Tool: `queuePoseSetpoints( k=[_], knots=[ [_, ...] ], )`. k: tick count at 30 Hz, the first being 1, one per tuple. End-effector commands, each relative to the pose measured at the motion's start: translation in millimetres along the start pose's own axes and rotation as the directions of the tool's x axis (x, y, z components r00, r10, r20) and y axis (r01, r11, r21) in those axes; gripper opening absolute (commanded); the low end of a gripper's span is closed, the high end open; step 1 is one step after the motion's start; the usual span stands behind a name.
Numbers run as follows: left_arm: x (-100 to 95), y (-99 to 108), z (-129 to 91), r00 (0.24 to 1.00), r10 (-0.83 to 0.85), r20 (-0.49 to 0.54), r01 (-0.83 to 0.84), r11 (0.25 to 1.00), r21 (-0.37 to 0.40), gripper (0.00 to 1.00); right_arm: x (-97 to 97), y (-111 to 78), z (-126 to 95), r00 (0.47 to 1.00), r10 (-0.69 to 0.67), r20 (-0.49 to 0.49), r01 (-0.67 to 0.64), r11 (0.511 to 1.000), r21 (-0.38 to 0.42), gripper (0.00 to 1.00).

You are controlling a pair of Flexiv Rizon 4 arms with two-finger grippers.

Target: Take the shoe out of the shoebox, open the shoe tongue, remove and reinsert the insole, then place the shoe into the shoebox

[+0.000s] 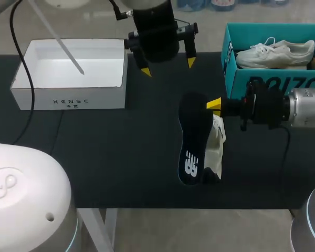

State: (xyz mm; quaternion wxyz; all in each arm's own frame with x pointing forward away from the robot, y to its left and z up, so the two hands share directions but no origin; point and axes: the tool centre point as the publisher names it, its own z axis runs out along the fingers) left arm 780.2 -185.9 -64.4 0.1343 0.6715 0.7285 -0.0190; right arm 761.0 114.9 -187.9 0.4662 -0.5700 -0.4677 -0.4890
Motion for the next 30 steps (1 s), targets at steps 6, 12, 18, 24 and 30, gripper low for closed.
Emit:
queuePoseSetpoints(
  k=[6, 12, 18, 24, 30],
  knots=[
    [1.2, 0, 1, 1.000, 0.001, 0.001, -0.001, 1.000, -0.003, 1.00, -0.6, -0.7, 1, 1.000, 0.000, 0.000, 0.000, 1.000, -0.003, 0.00],
    [1.2, 0, 1, 1.000, 0.001, 0.001, -0.001, 1.000, -0.003, 1.00, -0.6, -0.7, 1, 1.000, 0.000, 0.000, 0.000, 1.000, -0.003, 0.00],
    [1.2, 0, 1, 1.000, 0.001, 0.001, -0.001, 1.000, -0.003, 1.00, -0.6, -0.7, 1, 1.000, 0.000, 0.000, 0.000, 1.000, -0.003, 0.00],
    [2.4, -3, 0, 0.998, -0.007, 0.067, 0.006, 1.000, 0.018, 1.00, -0.6, -0.7, 1, 1.000, 0.000, 0.000, 0.000, 1.000, -0.003, 0.00],
    [21.7, -11, -14, 0.846, -0.056, 0.530, -0.022, 0.990, 0.140, 1.00, -0.6, -0.7, 1, 1.000, 0.000, 0.000, 0.000, 1.000, -0.003, 0.00]
  ],
)
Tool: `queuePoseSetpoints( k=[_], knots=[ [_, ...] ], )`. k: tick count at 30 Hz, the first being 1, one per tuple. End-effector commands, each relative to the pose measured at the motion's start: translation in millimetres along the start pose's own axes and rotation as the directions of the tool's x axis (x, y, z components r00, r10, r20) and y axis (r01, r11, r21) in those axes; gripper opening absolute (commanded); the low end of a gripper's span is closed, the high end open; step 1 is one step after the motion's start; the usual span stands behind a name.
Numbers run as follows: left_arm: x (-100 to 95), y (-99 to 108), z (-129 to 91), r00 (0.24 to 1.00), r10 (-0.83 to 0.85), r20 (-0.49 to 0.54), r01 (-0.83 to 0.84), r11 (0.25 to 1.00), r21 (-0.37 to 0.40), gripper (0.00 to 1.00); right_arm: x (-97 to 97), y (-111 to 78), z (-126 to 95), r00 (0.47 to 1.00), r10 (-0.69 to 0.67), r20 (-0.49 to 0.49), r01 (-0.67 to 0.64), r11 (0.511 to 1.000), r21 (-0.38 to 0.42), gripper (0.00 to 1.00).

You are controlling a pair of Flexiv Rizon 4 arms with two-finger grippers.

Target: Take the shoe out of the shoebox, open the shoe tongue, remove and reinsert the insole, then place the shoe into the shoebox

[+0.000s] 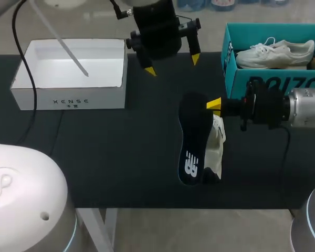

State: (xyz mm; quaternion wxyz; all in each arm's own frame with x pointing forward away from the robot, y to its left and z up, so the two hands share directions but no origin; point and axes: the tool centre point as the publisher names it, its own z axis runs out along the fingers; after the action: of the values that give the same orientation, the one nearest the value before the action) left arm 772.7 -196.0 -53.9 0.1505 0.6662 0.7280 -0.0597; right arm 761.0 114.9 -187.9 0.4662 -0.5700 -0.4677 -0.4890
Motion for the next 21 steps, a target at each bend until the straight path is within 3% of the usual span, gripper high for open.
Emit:
queuePoseSetpoints(
  k=[1, 2, 6, 14, 21],
  knots=[
    [37.2, -5, -9, 0.871, -0.005, 0.491, -0.036, 0.997, 0.073, 1.00, -0.6, -0.7, 1, 1.000, 0.000, 0.000, 0.000, 1.000, -0.003, 0.00],
    [41.3, -7, -11, 0.854, 0.024, 0.520, -0.057, 0.997, 0.047, 1.00, -0.6, -0.7, 1, 1.000, 0.000, 0.000, 0.000, 1.000, -0.003, 0.00],
    [60.4, -21, -16, 0.692, 0.038, 0.721, -0.127, 0.989, 0.070, 1.00, -0.6, -0.7, 1, 1.000, 0.000, 0.000, 0.000, 1.000, -0.003, 0.00],
    [106.4, -46, 3, 0.441, -0.008, 0.898, -0.170, 0.981, 0.092, 1.00, -0.6, -0.7, 1, 1.000, 0.000, 0.000, 0.000, 1.000, -0.003, 0.00],
    [112.8, -49, 8, 0.441, -0.020, 0.897, -0.167, 0.980, 0.104, 1.00, -0.6, -0.7, 1, 1.000, 0.000, 0.000, 0.000, 1.000, -0.003, 0.00]
  ],
)
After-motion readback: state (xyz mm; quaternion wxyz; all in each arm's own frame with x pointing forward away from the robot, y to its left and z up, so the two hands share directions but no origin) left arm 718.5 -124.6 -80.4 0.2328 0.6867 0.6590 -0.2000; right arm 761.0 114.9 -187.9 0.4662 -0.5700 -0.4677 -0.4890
